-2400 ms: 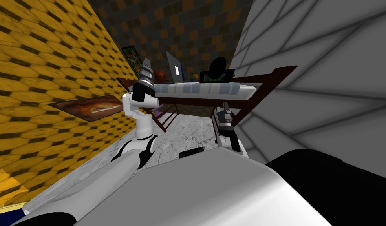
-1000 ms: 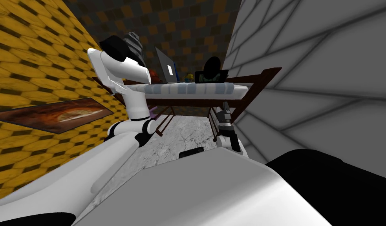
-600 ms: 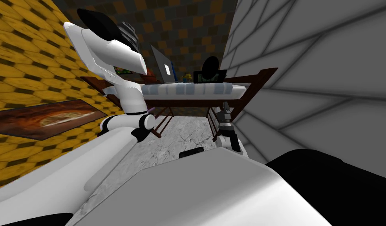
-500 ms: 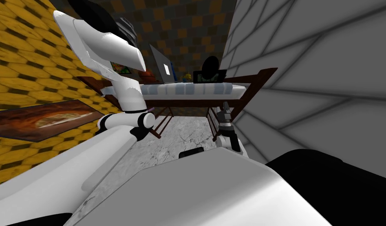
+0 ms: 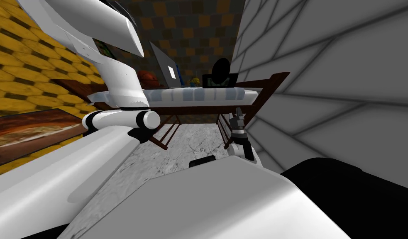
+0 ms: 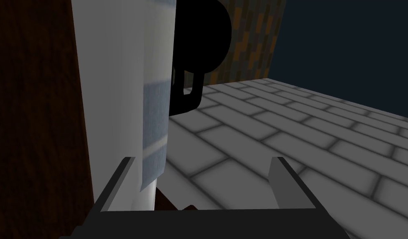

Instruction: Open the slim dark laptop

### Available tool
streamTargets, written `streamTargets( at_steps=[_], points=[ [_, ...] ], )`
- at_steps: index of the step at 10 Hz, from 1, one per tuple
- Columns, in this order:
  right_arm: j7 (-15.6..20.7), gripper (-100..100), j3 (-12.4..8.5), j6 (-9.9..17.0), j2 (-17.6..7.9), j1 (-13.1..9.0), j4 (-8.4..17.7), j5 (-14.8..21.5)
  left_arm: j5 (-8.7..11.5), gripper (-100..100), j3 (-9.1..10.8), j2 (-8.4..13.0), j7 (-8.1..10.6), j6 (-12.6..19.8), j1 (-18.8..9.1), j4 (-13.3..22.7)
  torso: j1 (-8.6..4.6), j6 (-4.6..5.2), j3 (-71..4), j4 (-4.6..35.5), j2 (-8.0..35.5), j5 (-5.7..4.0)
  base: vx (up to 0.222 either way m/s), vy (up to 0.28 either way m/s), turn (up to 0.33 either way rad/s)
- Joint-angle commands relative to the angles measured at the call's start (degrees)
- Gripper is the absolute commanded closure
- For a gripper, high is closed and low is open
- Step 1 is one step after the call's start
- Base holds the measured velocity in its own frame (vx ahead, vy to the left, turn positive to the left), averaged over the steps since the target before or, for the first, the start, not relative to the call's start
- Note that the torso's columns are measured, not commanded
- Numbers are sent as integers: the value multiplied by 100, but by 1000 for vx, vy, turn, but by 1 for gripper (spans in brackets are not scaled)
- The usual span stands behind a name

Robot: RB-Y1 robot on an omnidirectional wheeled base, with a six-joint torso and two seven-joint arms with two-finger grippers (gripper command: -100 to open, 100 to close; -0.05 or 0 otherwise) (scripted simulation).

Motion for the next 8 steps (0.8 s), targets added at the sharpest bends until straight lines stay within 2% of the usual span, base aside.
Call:
streamTargets(
  at_steps=[1, 2, 3, 4, 5, 6, 8],
  points=[
    [0, 0, 0, 0, 0, 0, 0, 0, 42, -100, 67, 110, -167, 434, -438, 372, 2, -4, 2, 1, 3, 2, 57, 35, -115],
    [0, 0, 0, 0, 0, 0, 0, 0, 42, -100, 67, 110, -167, 500, -552, 412, 4, -1, 1, 0, 1, 2, 60, 29, -78],
    [0, 0, 0, 0, 0, 1, 0, 0, 73, -100, 110, 187, -266, 731, -752, 626, 2, -3, -1, -1, -2, 2, 72, 35, -141],
    [0, 0, 0, 0, 0, 0, 0, 0, 73, -100, 110, 187, -266, 740, -825, 666, 2, 0, -4, -2, -6, 1, 57, 29, -60],
    [0, 0, 0, 0, 0, 1, 0, 0, 106, -100, 149, 262, -362, 960, -1034, 883, 0, -4, -3, -2, -3, 2, 65, 16, -126],
    [0, 0, 0, 0, 0, 0, 0, 0, 106, -100, 149, 262, -362, 960, -1075, 904, -5, 0, -2, -1, -3, -1, 50, 23, -69],
    [0, 0, 0, 0, 0, 0, 0, 0, 175, -100, 217, 399, -537, 1329, -1474, 1301, 3, -1, 2, 1, 3, 1, 73, 46, -138]
  ],
)
